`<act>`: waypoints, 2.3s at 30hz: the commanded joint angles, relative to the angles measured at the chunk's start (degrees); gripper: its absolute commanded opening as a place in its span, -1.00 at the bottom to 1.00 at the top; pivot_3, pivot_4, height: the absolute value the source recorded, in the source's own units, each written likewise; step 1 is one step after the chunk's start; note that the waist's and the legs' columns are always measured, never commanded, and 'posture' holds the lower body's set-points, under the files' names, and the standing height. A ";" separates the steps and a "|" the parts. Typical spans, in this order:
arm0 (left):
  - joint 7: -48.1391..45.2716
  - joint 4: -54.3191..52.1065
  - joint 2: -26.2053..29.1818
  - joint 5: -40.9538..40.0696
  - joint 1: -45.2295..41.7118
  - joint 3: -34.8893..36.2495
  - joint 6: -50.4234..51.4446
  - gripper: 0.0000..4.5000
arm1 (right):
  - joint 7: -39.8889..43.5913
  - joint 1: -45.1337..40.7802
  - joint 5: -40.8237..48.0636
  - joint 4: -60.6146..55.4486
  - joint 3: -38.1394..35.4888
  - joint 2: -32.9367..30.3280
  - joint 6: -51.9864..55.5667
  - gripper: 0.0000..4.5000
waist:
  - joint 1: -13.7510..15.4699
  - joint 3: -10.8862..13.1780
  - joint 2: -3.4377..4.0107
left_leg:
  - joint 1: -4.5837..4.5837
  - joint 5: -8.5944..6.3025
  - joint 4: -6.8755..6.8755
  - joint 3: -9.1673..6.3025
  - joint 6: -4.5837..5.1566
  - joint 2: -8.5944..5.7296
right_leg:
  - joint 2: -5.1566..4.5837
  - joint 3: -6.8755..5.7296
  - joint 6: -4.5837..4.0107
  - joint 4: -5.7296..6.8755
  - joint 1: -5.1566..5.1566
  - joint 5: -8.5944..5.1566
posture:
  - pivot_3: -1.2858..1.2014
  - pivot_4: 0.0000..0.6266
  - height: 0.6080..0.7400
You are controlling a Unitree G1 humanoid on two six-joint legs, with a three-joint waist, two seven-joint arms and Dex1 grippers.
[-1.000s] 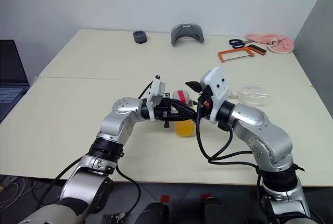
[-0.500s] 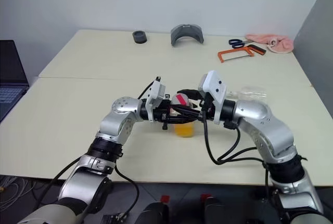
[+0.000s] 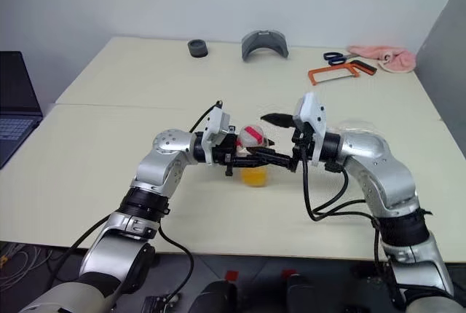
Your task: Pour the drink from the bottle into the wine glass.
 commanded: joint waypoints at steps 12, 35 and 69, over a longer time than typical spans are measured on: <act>3.15 4.53 -1.95 0.97 -3.16 1.52 -5.25 -0.23 | -27.71 9.26 -13.82 -11.56 7.64 15.57 1.17 0.90 | -0.16 -0.01 0.01 | 0.08 -0.03 0.04 0.20 0.06 -0.08 | 0.11 0.15 0.00 0.25 -0.09 -0.01 | 0.03 -0.52 1.00; -0.51 4.49 -1.05 0.92 -2.83 0.81 -4.33 -0.24 | -4.38 4.30 -10.19 -1.35 10.35 8.53 -9.94 -0.16 | -0.24 -0.01 0.01 | 0.10 -0.11 0.07 0.30 0.20 -0.14 | 0.12 0.17 0.00 0.27 -0.08 0.00 | 0.03 -0.52 1.00; 3.59 5.63 -2.36 2.81 -2.53 1.15 -6.21 -0.24 | -31.08 9.05 -23.05 -9.22 10.27 18.99 -2.74 0.79 | -0.26 -0.01 0.02 | 0.14 0.01 0.13 0.28 -0.01 -0.09 | 0.10 0.21 -0.02 0.50 -0.12 -0.01 | 0.03 -0.52 1.00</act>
